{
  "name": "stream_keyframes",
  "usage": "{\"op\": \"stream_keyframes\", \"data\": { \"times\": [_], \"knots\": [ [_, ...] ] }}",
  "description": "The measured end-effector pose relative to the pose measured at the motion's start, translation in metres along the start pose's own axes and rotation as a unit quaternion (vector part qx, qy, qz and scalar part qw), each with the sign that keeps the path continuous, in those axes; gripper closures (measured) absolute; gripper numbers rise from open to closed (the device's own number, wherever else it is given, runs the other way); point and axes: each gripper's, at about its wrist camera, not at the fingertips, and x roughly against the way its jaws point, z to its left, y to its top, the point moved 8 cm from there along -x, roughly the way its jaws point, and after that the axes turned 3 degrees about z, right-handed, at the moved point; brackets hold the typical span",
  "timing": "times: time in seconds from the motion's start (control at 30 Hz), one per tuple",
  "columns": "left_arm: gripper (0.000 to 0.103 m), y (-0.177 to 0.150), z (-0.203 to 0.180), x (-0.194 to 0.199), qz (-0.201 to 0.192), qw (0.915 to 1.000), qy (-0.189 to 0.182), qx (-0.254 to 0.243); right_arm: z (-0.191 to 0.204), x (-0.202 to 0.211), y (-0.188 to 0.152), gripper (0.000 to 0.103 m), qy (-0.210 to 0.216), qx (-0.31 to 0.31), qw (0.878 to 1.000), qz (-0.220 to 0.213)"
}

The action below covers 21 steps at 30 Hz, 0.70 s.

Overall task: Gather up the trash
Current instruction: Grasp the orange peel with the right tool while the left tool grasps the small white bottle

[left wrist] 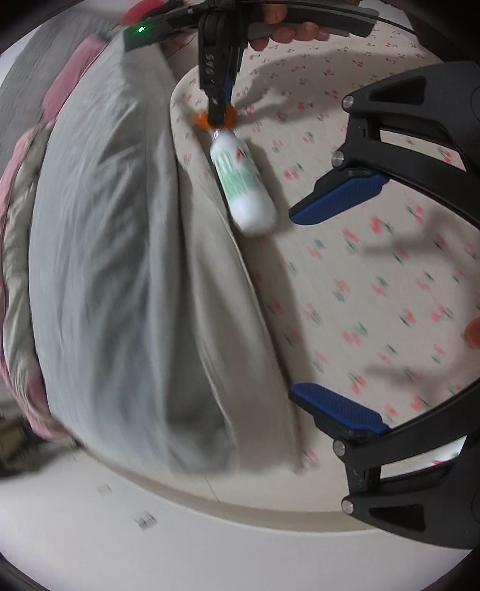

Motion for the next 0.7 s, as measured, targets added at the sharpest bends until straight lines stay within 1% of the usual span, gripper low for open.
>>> {"op": "stream_keyframes", "data": {
  "times": [0.1, 0.2, 0.23, 0.33, 0.37, 0.43, 0.47, 0.5, 0.53, 0.6, 0.67, 0.7],
  "knots": [
    [0.016, 0.014, -0.025, -0.011, 0.003, 0.9992, -0.024, -0.031, -0.001, -0.005, -0.001, 0.088, 0.012, 0.006, 1.000, 0.022],
    [0.016, 0.026, -0.049, -0.019, 0.003, 0.9964, -0.046, -0.071, -0.008, 0.007, 0.001, 0.089, 0.002, 0.007, 1.000, 0.025],
    [0.016, 0.030, -0.059, -0.021, 0.004, 0.9942, -0.063, -0.087, -0.007, 0.012, 0.003, 0.089, 0.001, 0.007, 1.000, 0.022],
    [0.016, 0.036, -0.079, -0.024, 0.006, 0.9884, -0.101, -0.113, -0.015, 0.033, 0.002, 0.089, -0.011, 0.013, 1.000, 0.012],
    [0.017, 0.040, -0.089, -0.026, 0.007, 0.9848, -0.119, -0.127, -0.017, 0.040, 0.002, 0.089, -0.018, 0.018, 1.000, 0.007],
    [0.021, 0.041, -0.097, -0.030, 0.015, 0.9800, -0.132, -0.148, -0.020, 0.048, 0.001, 0.089, -0.023, 0.022, 0.999, 0.002],
    [0.026, 0.041, -0.103, -0.035, 0.024, 0.9770, -0.138, -0.161, -0.022, 0.052, 0.001, 0.089, -0.024, 0.023, 0.999, 0.001],
    [0.029, 0.042, -0.107, -0.039, 0.031, 0.9752, -0.141, -0.168, -0.025, 0.056, 0.001, 0.089, -0.025, 0.023, 0.999, 0.000],
    [0.031, 0.042, -0.110, -0.044, 0.039, 0.9738, -0.141, -0.174, -0.027, 0.060, -0.002, 0.089, -0.027, 0.023, 0.999, -0.001],
    [0.039, 0.038, -0.117, -0.047, 0.053, 0.9717, -0.143, -0.180, -0.029, 0.064, -0.003, 0.089, -0.030, 0.023, 0.999, -0.001],
    [0.040, 0.036, -0.121, -0.051, 0.061, 0.9715, -0.147, -0.176, -0.033, 0.068, -0.005, 0.089, -0.034, 0.023, 0.999, 0.000],
    [0.041, 0.033, -0.119, -0.052, 0.063, 0.9720, -0.147, -0.172, -0.028, 0.067, -0.004, 0.089, -0.036, 0.022, 0.999, 0.001]
  ]
}}
